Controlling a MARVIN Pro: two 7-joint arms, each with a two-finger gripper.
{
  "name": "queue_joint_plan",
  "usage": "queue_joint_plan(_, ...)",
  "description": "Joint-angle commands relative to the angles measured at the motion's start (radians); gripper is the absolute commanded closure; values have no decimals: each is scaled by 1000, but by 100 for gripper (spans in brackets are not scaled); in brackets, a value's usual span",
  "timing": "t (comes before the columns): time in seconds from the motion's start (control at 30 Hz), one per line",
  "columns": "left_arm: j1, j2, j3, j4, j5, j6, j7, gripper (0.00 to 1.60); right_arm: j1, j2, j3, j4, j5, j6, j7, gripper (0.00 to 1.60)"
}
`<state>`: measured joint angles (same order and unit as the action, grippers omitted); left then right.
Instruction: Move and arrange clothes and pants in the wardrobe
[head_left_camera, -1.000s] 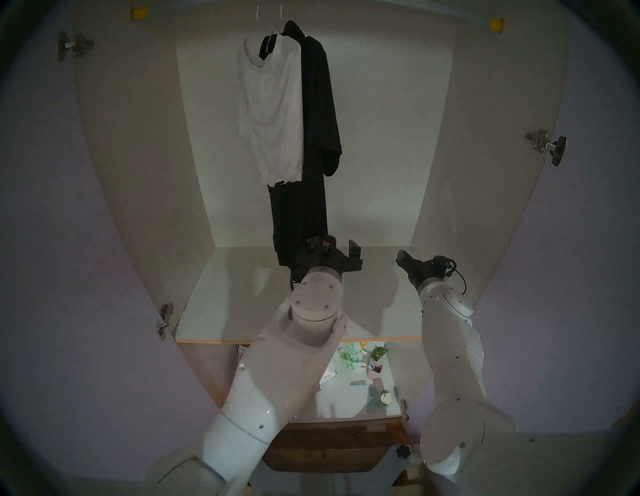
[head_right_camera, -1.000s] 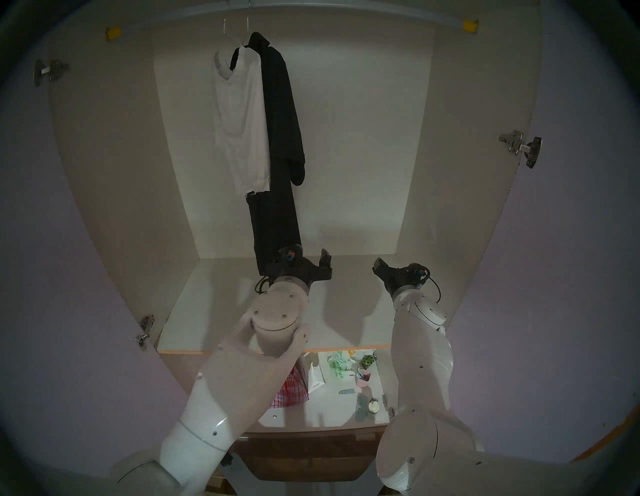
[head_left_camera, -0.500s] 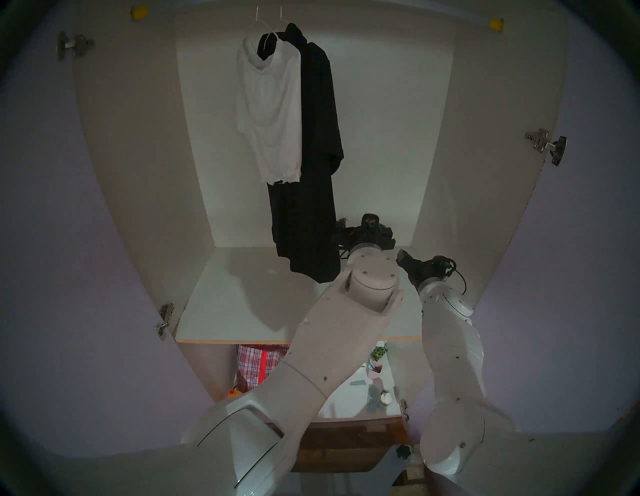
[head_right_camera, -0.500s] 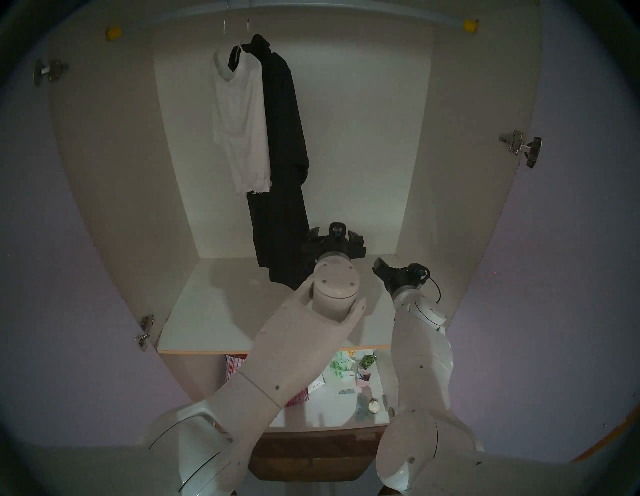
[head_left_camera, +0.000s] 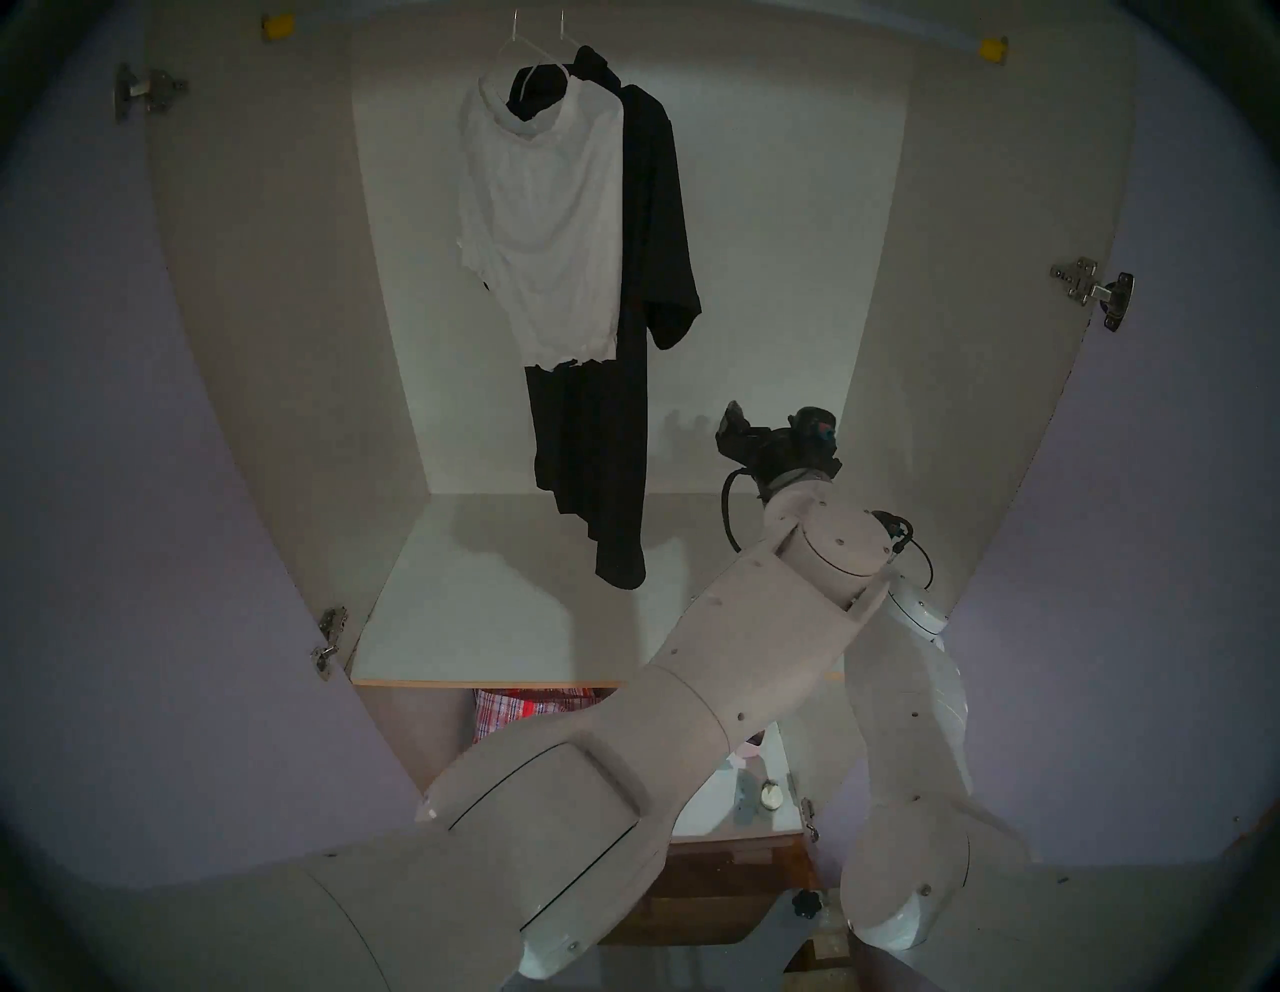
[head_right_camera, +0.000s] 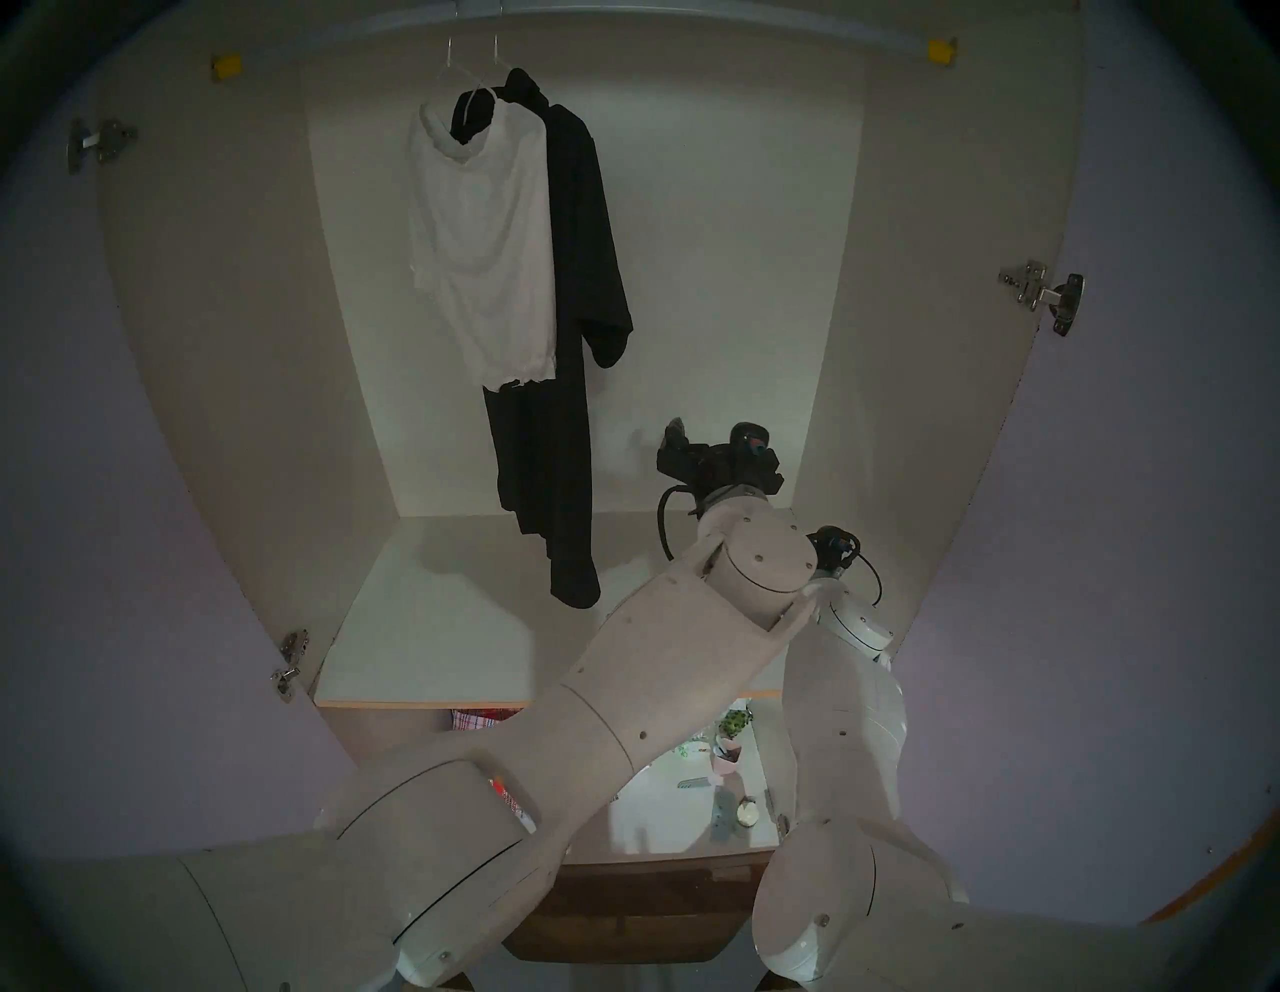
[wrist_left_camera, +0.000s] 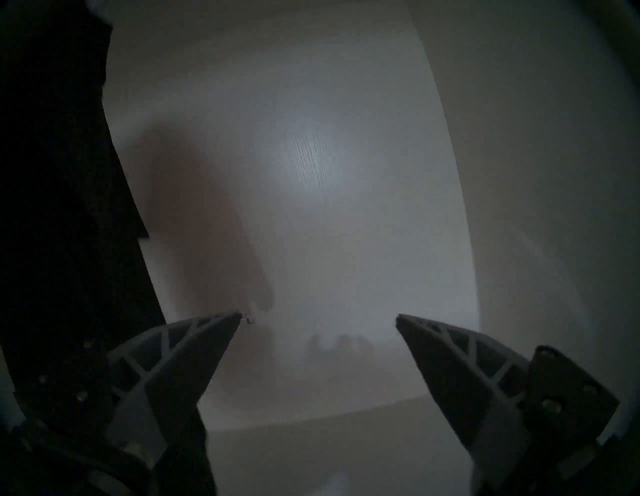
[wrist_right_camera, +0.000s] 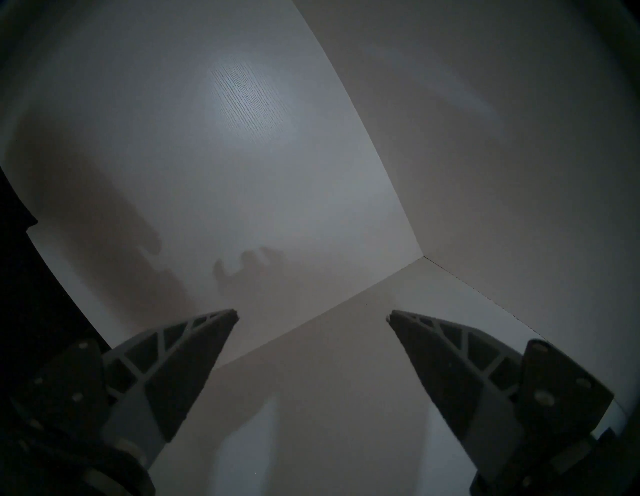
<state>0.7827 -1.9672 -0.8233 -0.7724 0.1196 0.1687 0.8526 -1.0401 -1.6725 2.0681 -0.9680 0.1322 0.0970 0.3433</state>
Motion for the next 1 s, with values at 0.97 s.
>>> queue_joint_plan(0.97, -594, 20, -278, 598, -38, 82, -278, 0, 26, 3, -4, -22, 3, -5, 4, 0)
